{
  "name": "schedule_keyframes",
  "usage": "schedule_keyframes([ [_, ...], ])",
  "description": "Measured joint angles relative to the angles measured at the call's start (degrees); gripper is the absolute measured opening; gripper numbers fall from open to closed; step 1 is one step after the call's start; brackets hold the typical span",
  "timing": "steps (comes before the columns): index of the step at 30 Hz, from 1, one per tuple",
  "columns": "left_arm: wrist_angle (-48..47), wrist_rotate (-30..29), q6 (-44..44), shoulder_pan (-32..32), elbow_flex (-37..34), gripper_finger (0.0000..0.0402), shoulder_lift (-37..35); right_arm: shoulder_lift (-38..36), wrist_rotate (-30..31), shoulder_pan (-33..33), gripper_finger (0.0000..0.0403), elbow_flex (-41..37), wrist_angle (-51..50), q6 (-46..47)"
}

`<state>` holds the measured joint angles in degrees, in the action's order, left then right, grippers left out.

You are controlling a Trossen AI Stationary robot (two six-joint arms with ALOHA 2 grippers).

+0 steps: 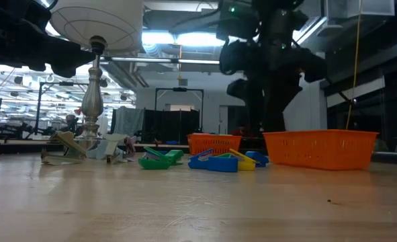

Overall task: Pick and place Stapler, Stapler remover, tape
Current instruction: Put the blue stapler into the middle orange bin

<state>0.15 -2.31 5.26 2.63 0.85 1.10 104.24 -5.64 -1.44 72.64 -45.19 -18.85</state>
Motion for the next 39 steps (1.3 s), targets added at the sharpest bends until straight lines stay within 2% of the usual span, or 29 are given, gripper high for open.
schedule_keyframes([
  [15, 0.0, 0.0, 0.0, 0.0, 0.0, 0.0215, 0.0, 7.0, 1.7, 0.4, 0.0175, 0.0, 3.1, -4.2],
  [19, 0.0, 0.0, 0.0, 0.0, 0.0, 0.0216, 0.0, 7.5, 4.4, 0.4, 0.0142, 0.0, 3.4, -4.2],
  [25, 0.0, 0.0, 0.0, 0.0, 0.0, 0.0215, 0.0, 7.5, 4.6, 0.4, 0.0070, 0.0, 3.3, -4.2],
  [30, 0.0, 0.0, 0.0, 0.0, 0.0, 0.0216, 0.0, 6.2, 4.6, 0.4, 0.0069, 0.0, 2.0, -4.9],
  [39, 0.0, 0.0, 0.0, 0.0, 0.0, 0.0217, 0.0, -2.7, 6.2, 0.2, 0.0087, 0.0, -0.2, -6.8],
])
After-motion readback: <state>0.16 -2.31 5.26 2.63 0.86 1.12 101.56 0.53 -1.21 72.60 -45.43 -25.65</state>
